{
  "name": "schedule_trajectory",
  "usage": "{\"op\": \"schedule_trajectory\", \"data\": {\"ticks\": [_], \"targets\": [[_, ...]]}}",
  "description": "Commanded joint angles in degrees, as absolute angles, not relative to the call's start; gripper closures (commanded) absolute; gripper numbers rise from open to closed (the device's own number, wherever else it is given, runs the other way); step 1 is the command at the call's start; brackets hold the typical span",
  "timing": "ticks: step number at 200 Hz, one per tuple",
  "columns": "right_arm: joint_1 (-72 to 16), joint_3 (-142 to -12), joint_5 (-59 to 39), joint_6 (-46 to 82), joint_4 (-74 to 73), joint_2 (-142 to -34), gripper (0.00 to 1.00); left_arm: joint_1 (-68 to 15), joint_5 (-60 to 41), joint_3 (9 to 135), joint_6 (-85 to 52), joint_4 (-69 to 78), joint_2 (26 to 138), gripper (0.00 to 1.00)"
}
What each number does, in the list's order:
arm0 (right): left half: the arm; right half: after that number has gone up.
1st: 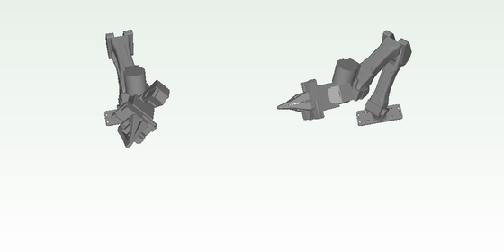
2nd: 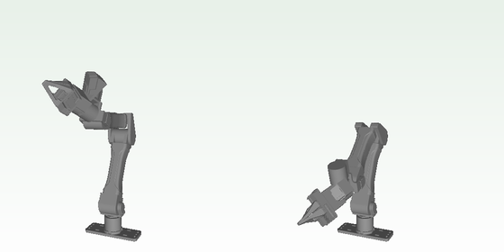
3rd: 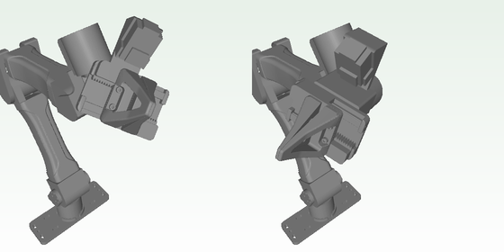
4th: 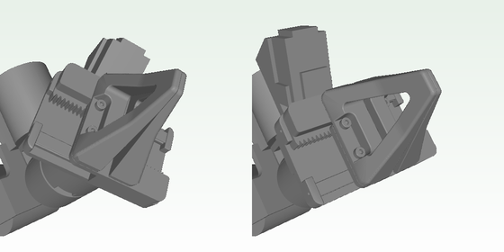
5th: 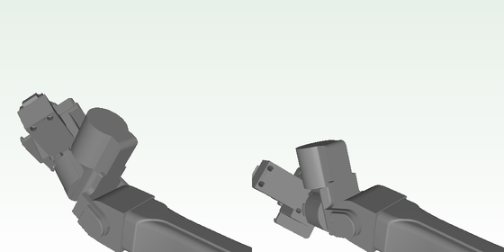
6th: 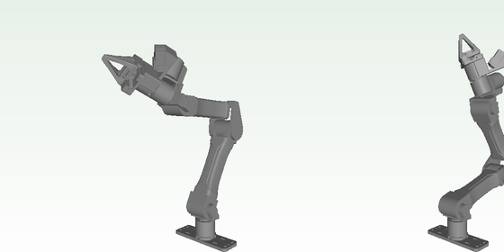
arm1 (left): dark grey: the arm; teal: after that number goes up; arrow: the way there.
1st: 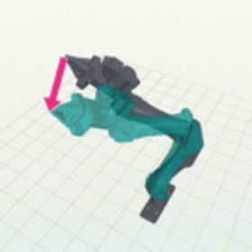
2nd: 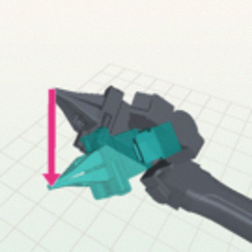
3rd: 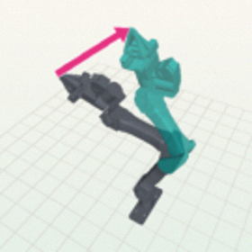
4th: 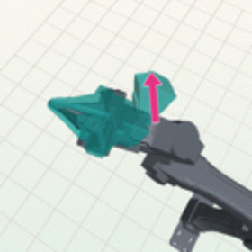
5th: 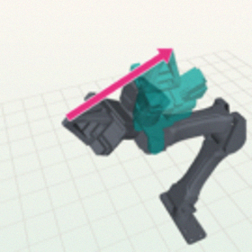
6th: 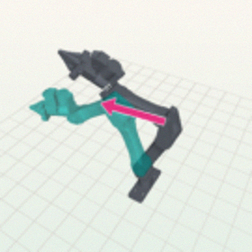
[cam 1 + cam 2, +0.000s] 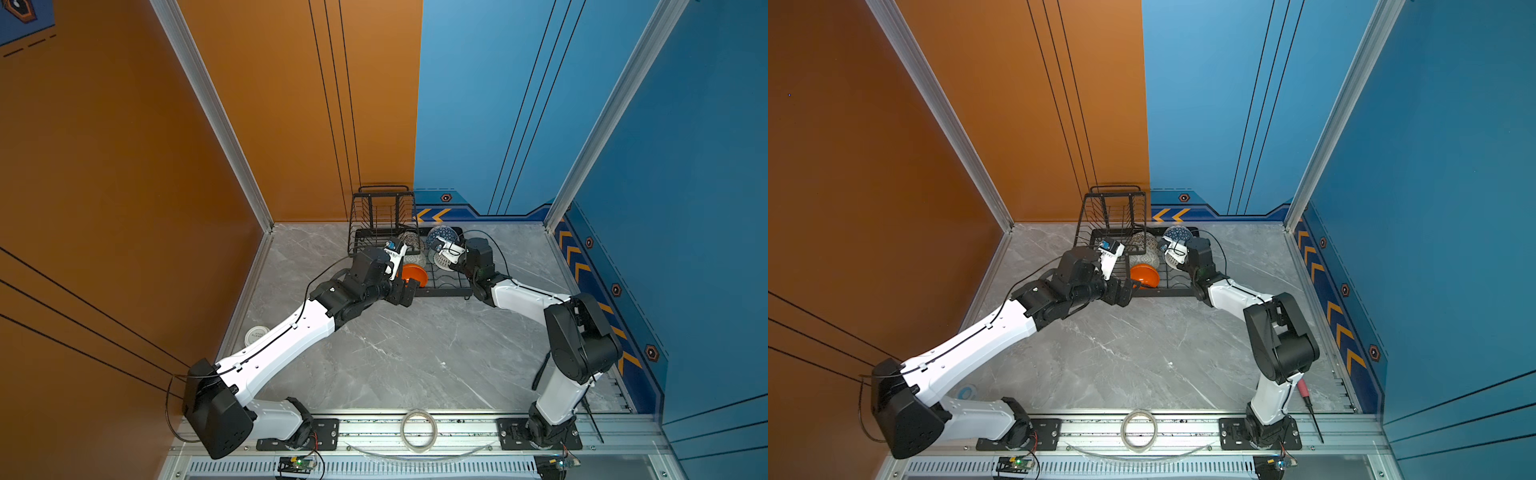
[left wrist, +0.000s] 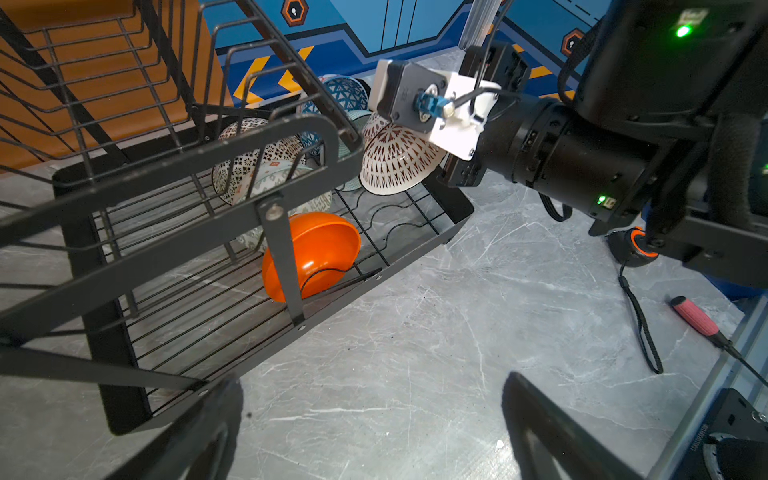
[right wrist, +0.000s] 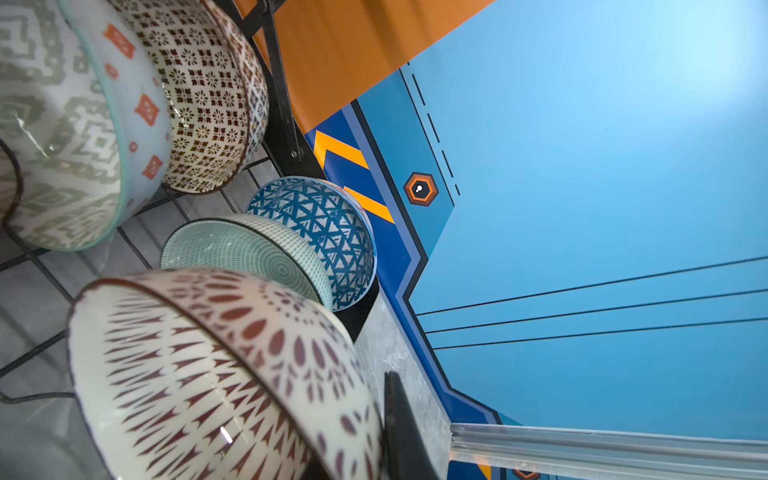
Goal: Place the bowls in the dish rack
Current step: 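Carry the strainer into the rack with the right gripper while the left gripper releases, then lower the strainer into the rack slot nearest the robot with the right gripper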
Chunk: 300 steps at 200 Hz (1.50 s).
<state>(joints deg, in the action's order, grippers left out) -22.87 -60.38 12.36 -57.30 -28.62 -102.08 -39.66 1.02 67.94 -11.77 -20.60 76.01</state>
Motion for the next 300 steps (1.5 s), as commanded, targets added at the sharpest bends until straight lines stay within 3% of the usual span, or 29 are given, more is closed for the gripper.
{"op": "schedule_trajectory", "data": {"ticks": [1,88,300], "targets": [[-23.38,-59.77,15.28,-61.99,-40.45,-103.23,1.00,-38.85,0.00,67.04,-11.69,-20.13,74.43,0.02],[-24.78,-57.86,19.88,-66.61,-54.07,-109.72,1.00,-37.92,-0.43,65.75,-12.06,-20.04,73.25,0.02],[-25.66,-51.42,20.55,-66.64,-57.55,-111.58,1.00,-37.11,-1.41,64.36,-12.61,-19.61,72.15,0.02]]}}
